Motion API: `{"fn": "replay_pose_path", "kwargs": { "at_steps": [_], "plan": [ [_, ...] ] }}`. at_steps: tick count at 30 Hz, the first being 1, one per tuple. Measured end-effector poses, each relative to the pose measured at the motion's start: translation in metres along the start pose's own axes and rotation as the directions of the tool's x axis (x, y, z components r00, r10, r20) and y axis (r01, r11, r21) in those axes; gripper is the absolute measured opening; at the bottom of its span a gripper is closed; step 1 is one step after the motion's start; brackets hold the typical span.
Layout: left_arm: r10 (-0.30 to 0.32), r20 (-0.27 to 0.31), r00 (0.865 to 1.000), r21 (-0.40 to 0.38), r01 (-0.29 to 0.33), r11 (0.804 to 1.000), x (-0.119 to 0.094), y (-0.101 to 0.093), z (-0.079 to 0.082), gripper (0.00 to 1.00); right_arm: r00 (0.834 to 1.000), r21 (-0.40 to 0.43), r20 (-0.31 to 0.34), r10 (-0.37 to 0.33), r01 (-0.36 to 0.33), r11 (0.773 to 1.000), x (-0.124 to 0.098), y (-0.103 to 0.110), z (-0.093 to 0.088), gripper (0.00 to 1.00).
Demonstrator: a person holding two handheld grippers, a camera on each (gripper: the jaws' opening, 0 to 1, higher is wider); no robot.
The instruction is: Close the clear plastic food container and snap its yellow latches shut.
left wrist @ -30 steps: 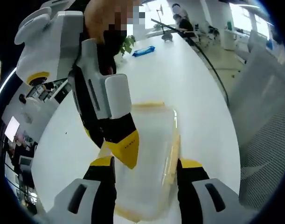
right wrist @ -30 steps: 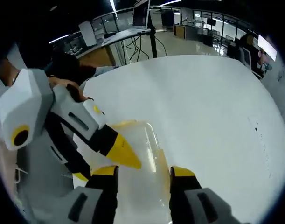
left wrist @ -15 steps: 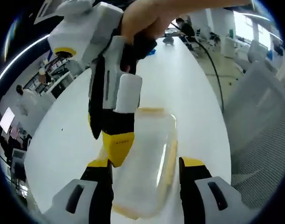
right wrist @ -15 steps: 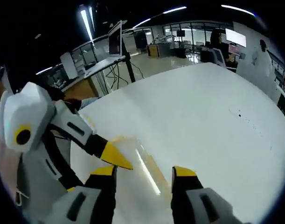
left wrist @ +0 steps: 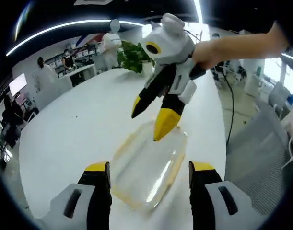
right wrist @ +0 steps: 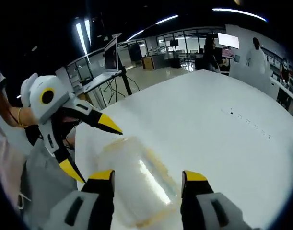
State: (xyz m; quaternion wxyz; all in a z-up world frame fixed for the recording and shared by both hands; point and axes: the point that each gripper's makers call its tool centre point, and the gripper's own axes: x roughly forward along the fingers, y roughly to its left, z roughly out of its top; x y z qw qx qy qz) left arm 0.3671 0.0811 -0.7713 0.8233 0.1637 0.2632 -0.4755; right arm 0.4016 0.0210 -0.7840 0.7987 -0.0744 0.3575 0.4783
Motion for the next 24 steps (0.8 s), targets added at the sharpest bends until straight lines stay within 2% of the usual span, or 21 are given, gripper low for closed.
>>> {"fn": "replay_pose_path", "kwargs": {
  "at_steps": [3, 9, 16, 24],
  "plan": [
    [0.017, 0.017, 1.0, -0.046, -0.016, 0.999, -0.01, 0.005, 0.001, 0.64, 1.0, 0.006, 0.006, -0.011, 0.011, 1.0, -0.007, 0.0, -0.005, 0.55],
    [0.074, 0.044, 0.996, -0.12, -0.068, 0.99, -0.023, 0.013, -0.001, 0.68, 0.999, 0.024, 0.033, -0.026, 0.026, 0.999, -0.022, 0.002, -0.012, 0.56],
    [0.111, 0.06, 0.992, -0.15, -0.101, 0.983, -0.035, 0.016, -0.005, 0.68, 0.998, 0.037, 0.05, -0.044, 0.042, 0.998, -0.036, 0.007, -0.019, 0.57],
    [0.142, 0.075, 0.987, -0.208, -0.124, 0.97, -0.043, 0.02, -0.01, 0.71, 0.992, 0.083, 0.086, -0.096, 0.089, 0.993, -0.05, 0.005, -0.026, 0.58]
  ]
}}
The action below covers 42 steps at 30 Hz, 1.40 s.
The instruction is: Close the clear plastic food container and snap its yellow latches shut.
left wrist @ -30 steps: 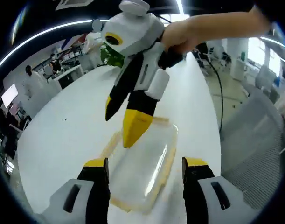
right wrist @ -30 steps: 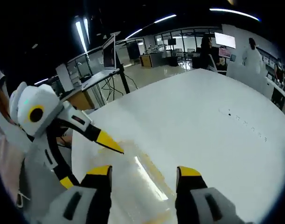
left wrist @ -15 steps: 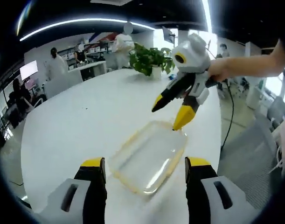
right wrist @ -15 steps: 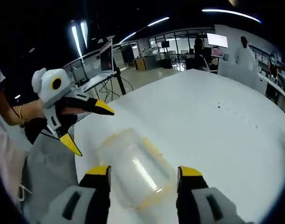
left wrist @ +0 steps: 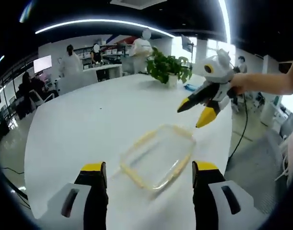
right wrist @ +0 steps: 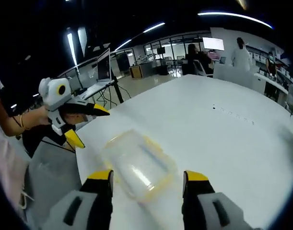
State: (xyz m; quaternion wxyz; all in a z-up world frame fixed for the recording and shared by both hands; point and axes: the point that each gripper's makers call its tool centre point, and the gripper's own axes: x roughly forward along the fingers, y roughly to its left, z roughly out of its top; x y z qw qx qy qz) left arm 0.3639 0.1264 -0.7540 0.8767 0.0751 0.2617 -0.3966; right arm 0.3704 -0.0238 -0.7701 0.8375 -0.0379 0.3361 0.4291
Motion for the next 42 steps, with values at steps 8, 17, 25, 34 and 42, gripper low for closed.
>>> {"fn": "replay_pose_path", "kwargs": {
  "at_steps": [8, 17, 25, 34, 42],
  "plan": [
    [0.007, -0.056, 0.998, -0.041, -0.009, 0.999, 0.003, 0.007, -0.026, 0.71, 0.999, 0.0, -0.041, -0.028, 0.028, 1.0, 0.0, 0.003, -0.025, 0.58],
    [-0.044, -0.161, 0.986, -0.002, 0.044, 0.999, 0.022, -0.002, -0.047, 0.66, 0.993, -0.073, -0.11, -0.036, 0.028, 0.997, 0.013, 0.01, -0.042, 0.56],
    [-0.023, -0.186, 0.982, 0.024, 0.028, 0.999, 0.038, 0.005, -0.047, 0.64, 0.985, -0.173, -0.159, -0.068, 0.04, 0.984, 0.027, 0.003, -0.04, 0.56],
    [-0.063, -0.214, 0.975, 0.056, 0.077, 0.995, 0.046, 0.004, -0.043, 0.55, 0.985, -0.221, -0.158, -0.063, 0.027, 0.975, 0.037, 0.003, -0.037, 0.53],
    [-0.071, -0.219, 0.973, 0.062, 0.087, 0.994, 0.054, 0.008, -0.039, 0.56, 0.986, -0.216, -0.157, -0.058, 0.023, 0.976, 0.041, -0.002, -0.032, 0.54]
  ]
}}
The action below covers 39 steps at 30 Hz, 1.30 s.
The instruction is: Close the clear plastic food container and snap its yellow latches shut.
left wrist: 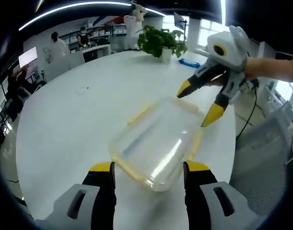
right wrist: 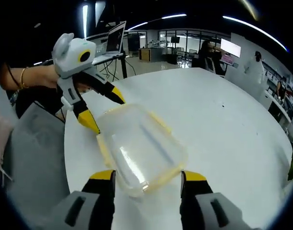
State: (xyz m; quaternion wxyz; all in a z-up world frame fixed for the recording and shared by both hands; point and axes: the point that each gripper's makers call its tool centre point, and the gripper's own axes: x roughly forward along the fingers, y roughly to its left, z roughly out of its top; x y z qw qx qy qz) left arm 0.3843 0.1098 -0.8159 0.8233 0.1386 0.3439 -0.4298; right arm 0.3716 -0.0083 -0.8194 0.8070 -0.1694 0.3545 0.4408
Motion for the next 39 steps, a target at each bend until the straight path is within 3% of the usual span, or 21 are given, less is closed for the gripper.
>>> {"fn": "replay_pose_path", "kwargs": {
  "at_steps": [15, 31, 39],
  "plan": [
    [-0.006, 0.008, 1.0, -0.017, 0.006, 1.0, 0.013, 0.021, 0.015, 0.56, 1.0, 0.017, 0.004, -0.007, 0.007, 1.0, 0.01, -0.026, 0.012, 0.54],
    [0.006, 0.0, 1.0, -0.003, -0.006, 1.0, 0.027, 0.06, 0.032, 0.56, 0.999, 0.041, 0.037, -0.013, 0.011, 0.999, 0.03, -0.06, 0.034, 0.55],
    [0.016, 0.025, 1.0, -0.024, -0.015, 1.0, 0.031, 0.067, 0.037, 0.56, 0.998, 0.068, 0.056, -0.039, 0.036, 0.997, 0.034, -0.068, 0.038, 0.56]
  ]
}}
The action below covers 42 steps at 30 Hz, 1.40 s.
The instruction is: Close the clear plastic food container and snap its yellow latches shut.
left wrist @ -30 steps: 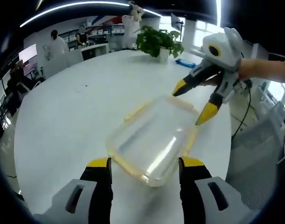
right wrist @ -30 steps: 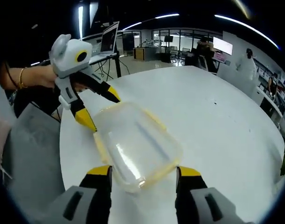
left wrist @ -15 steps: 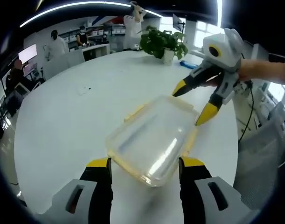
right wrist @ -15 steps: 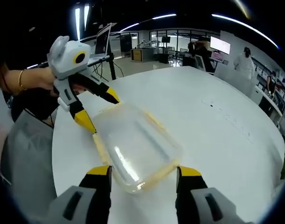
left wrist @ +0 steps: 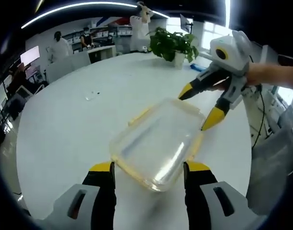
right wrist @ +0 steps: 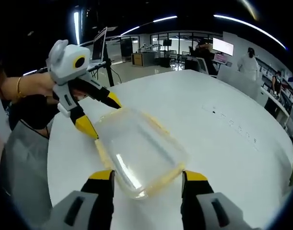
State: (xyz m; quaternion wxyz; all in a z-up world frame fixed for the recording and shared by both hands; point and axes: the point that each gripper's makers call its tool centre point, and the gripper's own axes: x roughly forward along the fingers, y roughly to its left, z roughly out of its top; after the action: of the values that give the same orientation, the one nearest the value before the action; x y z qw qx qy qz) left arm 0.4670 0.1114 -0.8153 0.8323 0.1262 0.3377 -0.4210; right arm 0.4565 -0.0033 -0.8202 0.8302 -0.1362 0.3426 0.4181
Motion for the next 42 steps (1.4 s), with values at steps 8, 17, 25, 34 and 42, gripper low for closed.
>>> {"fn": "replay_pose_path", "kwargs": {
  "at_steps": [8, 17, 25, 34, 42],
  "plan": [
    [0.026, 0.002, 1.0, 0.008, -0.026, 1.0, -0.005, 0.0, -0.001, 0.64, 0.998, 0.061, 0.022, -0.056, 0.054, 0.997, -0.007, -0.004, -0.008, 0.61],
    [0.055, 0.072, 0.996, -0.039, -0.052, 0.998, -0.026, -0.002, 0.009, 0.68, 0.995, 0.12, 0.063, -0.075, 0.067, 0.991, -0.031, 0.001, -0.012, 0.62],
    [0.105, 0.158, 0.982, -0.106, -0.089, 0.99, -0.067, -0.005, 0.006, 0.72, 0.991, 0.131, 0.097, -0.09, 0.076, 0.988, -0.058, 0.013, -0.012, 0.63],
    [0.139, 0.179, 0.974, -0.123, -0.117, 0.985, -0.095, -0.015, -0.01, 0.76, 0.976, 0.185, 0.149, -0.158, 0.129, 0.974, -0.086, 0.025, -0.013, 0.73],
    [0.174, 0.224, 0.959, -0.16, -0.14, 0.977, -0.124, -0.029, -0.012, 0.81, 0.973, 0.208, 0.155, -0.173, 0.139, 0.968, -0.107, 0.047, -0.026, 0.79]
  ]
}}
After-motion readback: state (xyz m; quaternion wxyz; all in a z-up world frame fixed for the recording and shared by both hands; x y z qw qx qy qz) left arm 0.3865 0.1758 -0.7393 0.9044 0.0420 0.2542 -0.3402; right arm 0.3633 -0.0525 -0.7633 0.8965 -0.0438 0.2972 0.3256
